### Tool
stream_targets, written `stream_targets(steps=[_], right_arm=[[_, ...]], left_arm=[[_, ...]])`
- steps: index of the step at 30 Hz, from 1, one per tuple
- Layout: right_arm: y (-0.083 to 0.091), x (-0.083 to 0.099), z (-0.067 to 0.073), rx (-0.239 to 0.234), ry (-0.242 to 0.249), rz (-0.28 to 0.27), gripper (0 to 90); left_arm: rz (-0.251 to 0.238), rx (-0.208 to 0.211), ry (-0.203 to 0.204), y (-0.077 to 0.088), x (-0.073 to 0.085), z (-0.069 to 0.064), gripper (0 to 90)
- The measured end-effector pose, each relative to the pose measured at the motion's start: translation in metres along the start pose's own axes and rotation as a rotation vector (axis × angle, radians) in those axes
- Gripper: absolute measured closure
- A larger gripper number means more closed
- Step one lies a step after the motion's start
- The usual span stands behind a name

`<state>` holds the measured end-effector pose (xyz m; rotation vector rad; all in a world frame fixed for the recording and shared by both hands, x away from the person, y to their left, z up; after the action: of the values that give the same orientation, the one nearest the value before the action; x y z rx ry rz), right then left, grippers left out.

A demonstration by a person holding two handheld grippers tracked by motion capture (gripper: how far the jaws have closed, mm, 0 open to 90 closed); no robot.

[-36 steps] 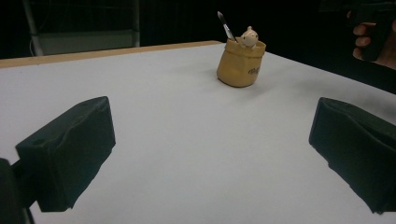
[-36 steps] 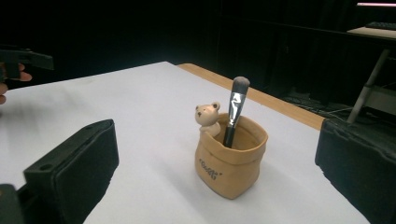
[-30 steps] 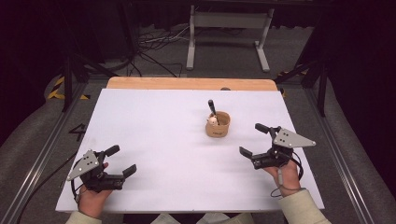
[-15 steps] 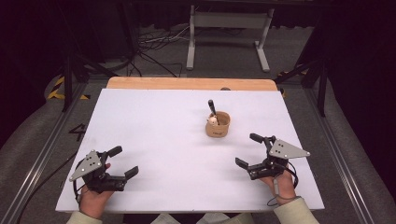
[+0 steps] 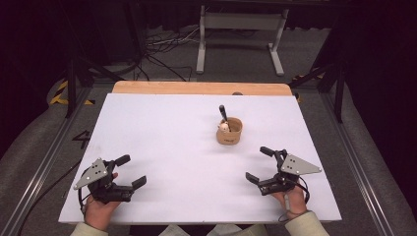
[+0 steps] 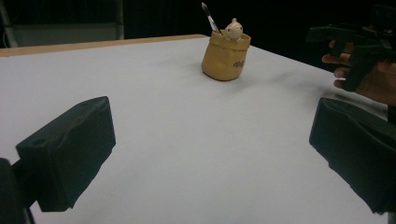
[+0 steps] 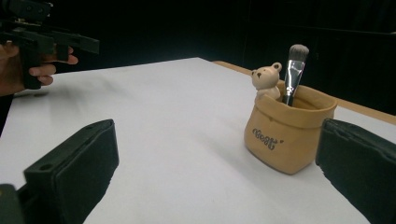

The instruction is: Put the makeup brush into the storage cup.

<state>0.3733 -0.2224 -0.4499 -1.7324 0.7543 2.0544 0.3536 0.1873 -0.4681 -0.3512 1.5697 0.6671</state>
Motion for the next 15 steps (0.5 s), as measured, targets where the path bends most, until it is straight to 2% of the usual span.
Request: stream_targets(steps=[6, 7, 10, 15], right_arm=[[-0.001, 0.007, -0.001, 0.000, -0.009, -0.002, 0.0], [-0.002, 0.009, -0.001, 0.005, -0.012, 0.014, 0.0], [-0.002, 0.009, -0.001, 0.012, -0.002, 0.013, 0.0], [-0.003, 0.013, 0.000, 0.014, -0.024, 0.031, 0.0]], left_arm=[[-0.003, 0.019, 0.004, -0.002, 0.002, -0.001, 0.8], [-0.005, 0.022, 0.007, -0.002, 0.002, -0.001, 0.5], [-0.004, 0.034, 0.012, -0.003, 0.004, -0.001, 0.4], [-0.008, 0.057, 0.015, -0.006, 0.005, -0.002, 0.3]])
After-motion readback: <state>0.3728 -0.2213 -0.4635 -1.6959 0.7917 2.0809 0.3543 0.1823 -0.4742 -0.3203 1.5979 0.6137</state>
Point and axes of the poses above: each handheld gripper's, and its own axes: y roughly backward along the jaws, x roughly out of its underside, z roughly to its left, the point moved 7 cm from there along -y, roughly forward along the jaws, and after that the axes turned 10 degrees about -y, right-handed, at the moved point
